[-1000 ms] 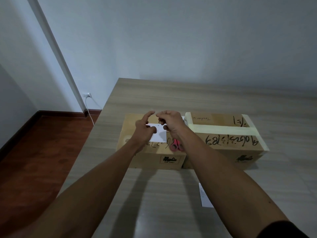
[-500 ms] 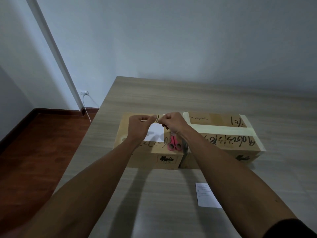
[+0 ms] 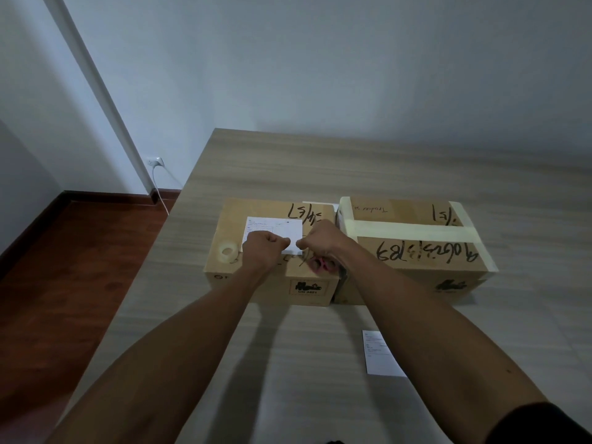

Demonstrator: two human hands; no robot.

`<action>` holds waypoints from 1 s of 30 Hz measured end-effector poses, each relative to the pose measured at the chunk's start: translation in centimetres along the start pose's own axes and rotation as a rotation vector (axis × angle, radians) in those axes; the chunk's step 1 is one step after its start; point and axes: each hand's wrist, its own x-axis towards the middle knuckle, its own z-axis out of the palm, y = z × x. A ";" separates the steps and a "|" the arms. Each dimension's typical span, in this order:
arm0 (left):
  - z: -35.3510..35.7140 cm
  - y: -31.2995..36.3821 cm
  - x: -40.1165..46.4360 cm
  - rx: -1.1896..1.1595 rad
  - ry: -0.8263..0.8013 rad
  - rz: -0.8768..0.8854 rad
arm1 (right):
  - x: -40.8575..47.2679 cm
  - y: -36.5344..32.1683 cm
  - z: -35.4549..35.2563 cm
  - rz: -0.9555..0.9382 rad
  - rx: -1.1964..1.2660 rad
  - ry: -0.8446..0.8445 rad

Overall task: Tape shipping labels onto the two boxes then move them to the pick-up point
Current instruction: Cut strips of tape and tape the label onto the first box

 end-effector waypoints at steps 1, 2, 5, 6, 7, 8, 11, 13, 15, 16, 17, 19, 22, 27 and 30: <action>0.3 -0.3 -0.1 0.007 0.001 -0.032 | 0.0 0.1 0.3 0.014 -0.029 -0.013; 0.6 -0.6 -0.1 0.007 0.000 -0.057 | 0.1 0.1 0.7 0.014 -0.062 -0.031; 0.8 -1.0 -0.2 -0.045 -0.071 -0.129 | 0.4 0.3 1.6 0.039 -0.089 -0.074; 0.8 -1.1 -0.2 -0.059 -0.093 -0.150 | 0.8 0.5 1.9 0.050 -0.075 -0.061; 0.9 -1.1 -0.2 -0.063 -0.103 -0.160 | 0.9 0.8 2.0 0.052 -0.068 -0.046; 1.0 -1.1 -0.2 -0.055 -0.107 -0.161 | 1.1 1.0 2.1 0.057 -0.059 -0.030; 1.3 -0.9 -0.2 -0.008 -0.100 -0.153 | 1.3 1.2 2.3 0.079 -0.021 0.011; 1.5 -0.9 -0.2 0.017 -0.096 -0.156 | 1.6 1.2 2.5 0.079 0.011 0.023; 1.6 -1.1 -0.2 0.043 -0.092 -0.151 | 1.7 1.2 2.7 0.085 0.021 0.033; 1.7 -1.1 -0.1 0.051 -0.086 -0.154 | 1.7 1.1 2.7 0.088 0.025 0.036; 1.8 -1.1 -0.1 0.061 -0.077 -0.154 | 1.8 1.1 2.7 0.089 0.026 0.038; 2.0 -1.0 0.1 0.091 -0.052 -0.146 | 1.8 1.1 2.7 0.093 0.023 0.036; 2.4 -1.0 0.3 0.090 -0.007 -0.162 | 1.8 0.9 2.6 0.097 -0.004 0.045; 2.6 -1.1 0.2 0.152 0.017 -0.158 | 1.6 0.6 2.5 0.101 -0.020 0.065; 2.8 -1.1 0.2 0.181 0.020 -0.162 | 1.7 0.4 2.6 0.092 -0.041 0.087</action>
